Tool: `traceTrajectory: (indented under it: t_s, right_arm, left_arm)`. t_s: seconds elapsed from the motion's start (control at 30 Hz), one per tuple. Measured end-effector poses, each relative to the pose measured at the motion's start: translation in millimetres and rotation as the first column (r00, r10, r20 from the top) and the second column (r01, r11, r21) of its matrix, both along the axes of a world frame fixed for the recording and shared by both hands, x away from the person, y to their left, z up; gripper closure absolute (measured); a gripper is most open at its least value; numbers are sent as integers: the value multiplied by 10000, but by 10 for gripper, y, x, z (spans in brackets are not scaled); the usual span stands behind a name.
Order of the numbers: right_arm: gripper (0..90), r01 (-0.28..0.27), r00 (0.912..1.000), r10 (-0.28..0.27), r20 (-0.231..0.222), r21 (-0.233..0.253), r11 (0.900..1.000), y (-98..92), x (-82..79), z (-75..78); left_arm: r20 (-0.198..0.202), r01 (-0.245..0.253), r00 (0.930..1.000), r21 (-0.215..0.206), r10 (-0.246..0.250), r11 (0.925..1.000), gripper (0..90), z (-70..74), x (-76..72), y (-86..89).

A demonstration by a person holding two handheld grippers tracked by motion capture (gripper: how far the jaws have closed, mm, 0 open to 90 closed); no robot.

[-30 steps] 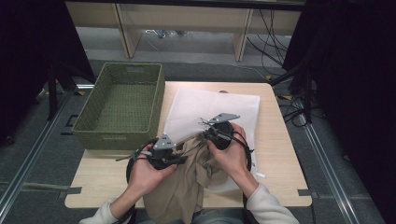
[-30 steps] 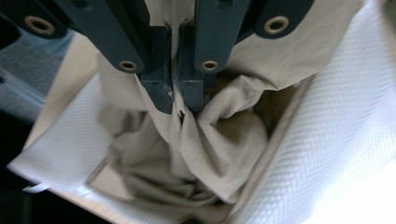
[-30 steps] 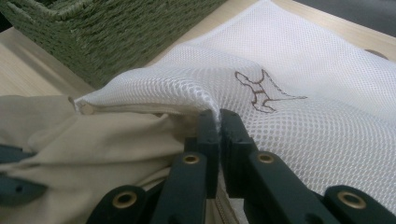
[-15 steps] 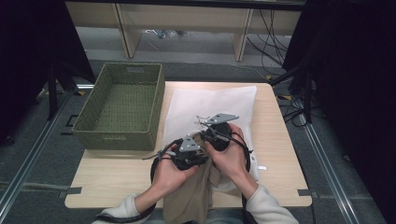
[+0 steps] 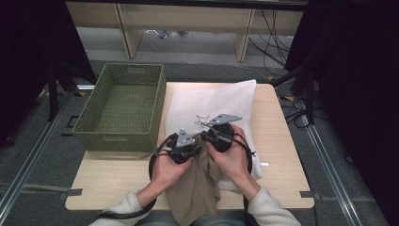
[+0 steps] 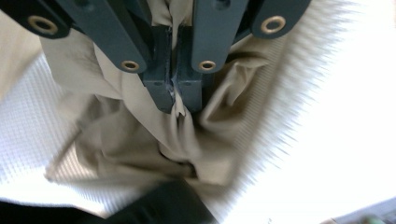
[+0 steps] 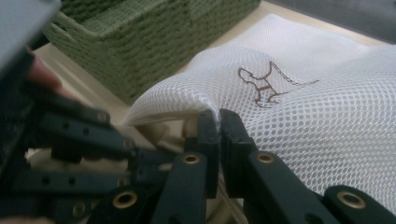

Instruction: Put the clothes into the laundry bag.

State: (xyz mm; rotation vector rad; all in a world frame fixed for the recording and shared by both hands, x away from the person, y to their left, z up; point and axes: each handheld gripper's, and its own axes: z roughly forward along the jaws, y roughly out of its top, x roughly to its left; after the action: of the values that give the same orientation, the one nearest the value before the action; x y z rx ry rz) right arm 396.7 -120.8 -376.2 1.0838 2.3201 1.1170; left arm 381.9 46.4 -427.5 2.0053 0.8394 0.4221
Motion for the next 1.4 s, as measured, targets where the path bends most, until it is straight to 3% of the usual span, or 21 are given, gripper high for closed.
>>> traceTrajectory:
  t_s: [0.03,0.1,0.13,0.27,0.4,0.47,0.53,0.57,0.7,0.77,0.83,0.9,0.93,0.97,1.07,1.2,1.27,1.3,1.33,1.37,1.4]
  right_arm:
    - [884,86,9998,-83,-169,151,9998,18,-28,20]
    - [883,-233,9992,230,322,93,9997,21,-34,41]
    - [884,2,9998,-8,191,330,9995,39,-65,57]
    - [884,-241,9988,220,431,491,9985,44,-63,76]
    - [883,67,9998,-75,163,516,9986,36,-40,36]
    - [883,75,9998,-81,179,360,9993,8,-6,1]
    - [883,201,9998,-201,5,383,9991,-11,21,-23]
    - [883,420,9989,-409,-210,500,9979,-11,14,-26]
    - [882,297,9996,-297,1,215,9993,-51,47,-34]
    - [882,313,9995,-313,-8,247,9992,-49,52,-41]
    - [882,272,9996,-271,-53,135,9995,-57,54,-37]
    - [882,360,9993,-358,-105,185,9992,-54,53,-40]
    - [882,375,9993,-374,-35,155,9992,-54,58,-46]
    - [882,362,9993,-362,-40,157,9992,-56,60,-47]
    - [882,507,9986,-505,-138,166,9986,-55,55,-47]
    - [882,533,9985,-532,-143,83,9985,-67,57,-47]
    - [882,603,9980,-600,-204,120,9981,-62,50,-49]
    - [882,565,9982,-562,-218,135,9983,-58,54,-47]
    - [882,535,9985,-534,-128,95,9985,-57,59,-53]
    - [882,769,9958,-758,-510,190,9969,-39,35,-48]
    - [882,705,9967,-698,-422,145,9974,-40,41,-57]
  left_arm:
    - [158,-101,9998,12,101,9999,863,48,3,36]
    - [615,-172,9980,208,159,9996,863,141,16,116]
    - [565,-332,9978,-99,337,9994,862,164,15,131]
    - [649,-455,9968,-33,456,9990,862,205,45,194]
    - [670,112,9976,879,-171,9961,837,36,67,96]
    - [422,452,9978,1142,-503,9924,772,-72,48,25]
    - [454,625,9967,1041,-675,9926,698,-137,29,-27]
    - [418,730,9961,1085,-780,9914,663,-131,18,-23]
    - [529,936,9939,544,-965,9941,500,-53,-47,25]
    - [868,1137,9890,749,-1201,9907,433,14,-100,94]
    - [979,1163,9877,613,-1219,9913,403,49,-166,127]
    - [824,1398,9858,822,-1465,9868,362,111,-241,206]
    - [822,1539,9839,596,-1585,9863,324,111,-283,243]
    - [548,1635,9842,877,-1686,9826,319,131,-306,281]
    - [369,1598,9858,904,-1636,9830,299,96,-343,370]
    - [11,1349,9906,1498,-1366,9795,294,-43,-314,438]
    - [-172,1275,9918,1850,-1265,9744,345,-156,-284,433]
    - [8,1111,9935,2138,-1139,9705,372,-184,-272,431]
    - [-288,1485,9889,2096,-1457,9664,397,-234,-271,401]
    - [-326,1533,9882,2294,-1499,9612,435,-265,-265,388]
    - [-212,1414,9899,2335,-1404,9620,467,-288,-260,374]
